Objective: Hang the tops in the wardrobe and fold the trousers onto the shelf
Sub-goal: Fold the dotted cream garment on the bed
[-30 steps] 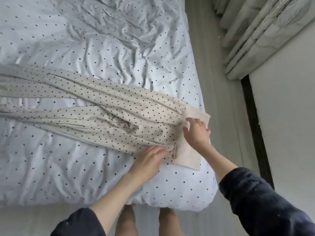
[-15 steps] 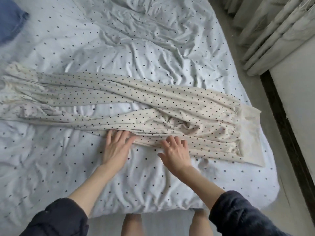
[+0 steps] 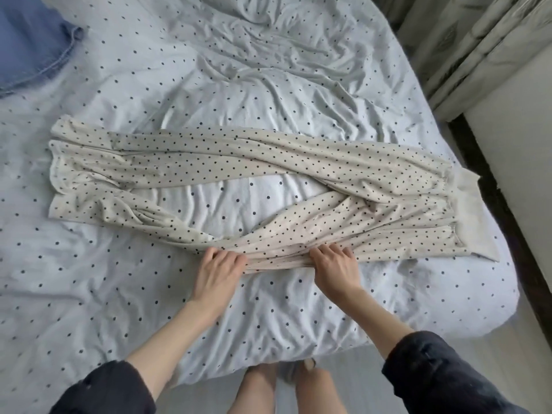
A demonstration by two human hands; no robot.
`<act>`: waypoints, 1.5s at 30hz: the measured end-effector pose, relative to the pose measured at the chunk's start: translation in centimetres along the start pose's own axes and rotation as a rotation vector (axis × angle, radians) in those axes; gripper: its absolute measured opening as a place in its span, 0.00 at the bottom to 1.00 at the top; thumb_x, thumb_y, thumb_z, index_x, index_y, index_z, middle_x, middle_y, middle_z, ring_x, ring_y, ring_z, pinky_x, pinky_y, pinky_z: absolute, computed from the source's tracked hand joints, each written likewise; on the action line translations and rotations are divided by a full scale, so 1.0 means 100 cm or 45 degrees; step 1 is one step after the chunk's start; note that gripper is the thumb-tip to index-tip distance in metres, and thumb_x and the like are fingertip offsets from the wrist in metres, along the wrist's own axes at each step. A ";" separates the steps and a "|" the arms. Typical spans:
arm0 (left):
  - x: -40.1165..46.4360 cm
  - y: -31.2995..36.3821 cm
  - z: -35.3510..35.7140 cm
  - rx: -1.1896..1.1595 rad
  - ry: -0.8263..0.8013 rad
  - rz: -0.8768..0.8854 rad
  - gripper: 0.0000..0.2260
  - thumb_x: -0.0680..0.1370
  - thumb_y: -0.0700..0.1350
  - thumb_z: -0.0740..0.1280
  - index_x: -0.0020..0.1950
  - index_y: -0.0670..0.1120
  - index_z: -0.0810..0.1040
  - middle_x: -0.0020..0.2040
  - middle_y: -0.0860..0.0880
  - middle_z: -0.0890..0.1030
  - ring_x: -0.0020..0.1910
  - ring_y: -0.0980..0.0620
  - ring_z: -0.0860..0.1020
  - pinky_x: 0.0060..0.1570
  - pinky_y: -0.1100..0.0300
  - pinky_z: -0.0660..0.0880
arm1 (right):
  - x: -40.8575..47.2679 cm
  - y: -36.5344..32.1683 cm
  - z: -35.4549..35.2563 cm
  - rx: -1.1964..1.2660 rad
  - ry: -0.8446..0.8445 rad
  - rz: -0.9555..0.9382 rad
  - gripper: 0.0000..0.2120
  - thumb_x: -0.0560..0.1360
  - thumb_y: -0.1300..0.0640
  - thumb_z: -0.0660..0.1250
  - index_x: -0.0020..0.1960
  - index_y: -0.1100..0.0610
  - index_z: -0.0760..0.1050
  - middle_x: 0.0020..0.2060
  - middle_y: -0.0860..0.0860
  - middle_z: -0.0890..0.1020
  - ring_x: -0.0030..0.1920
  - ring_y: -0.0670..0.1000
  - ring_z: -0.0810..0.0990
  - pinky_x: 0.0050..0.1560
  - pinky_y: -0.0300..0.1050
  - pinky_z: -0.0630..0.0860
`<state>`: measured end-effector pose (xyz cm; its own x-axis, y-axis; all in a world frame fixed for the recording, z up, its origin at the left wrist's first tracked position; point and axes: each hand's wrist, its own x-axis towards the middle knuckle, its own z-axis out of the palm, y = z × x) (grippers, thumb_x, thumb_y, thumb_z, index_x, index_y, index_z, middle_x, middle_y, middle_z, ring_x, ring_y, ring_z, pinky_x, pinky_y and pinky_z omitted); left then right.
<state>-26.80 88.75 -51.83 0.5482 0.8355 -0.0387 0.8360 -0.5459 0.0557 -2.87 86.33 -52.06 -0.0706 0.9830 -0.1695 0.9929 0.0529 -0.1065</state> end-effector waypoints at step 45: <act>-0.054 -0.194 -0.199 -0.130 0.552 -0.399 0.17 0.68 0.26 0.67 0.55 0.37 0.79 0.50 0.40 0.81 0.47 0.41 0.78 0.50 0.49 0.67 | 0.037 -0.171 -0.146 0.213 0.814 0.080 0.04 0.71 0.69 0.62 0.42 0.64 0.75 0.37 0.59 0.79 0.36 0.59 0.78 0.31 0.49 0.75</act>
<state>-46.50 96.07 -32.81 0.1941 0.9184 0.3447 0.9391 -0.2755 0.2053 -18.74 91.65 -36.51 0.1091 0.8966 0.4292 0.9614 0.0144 -0.2746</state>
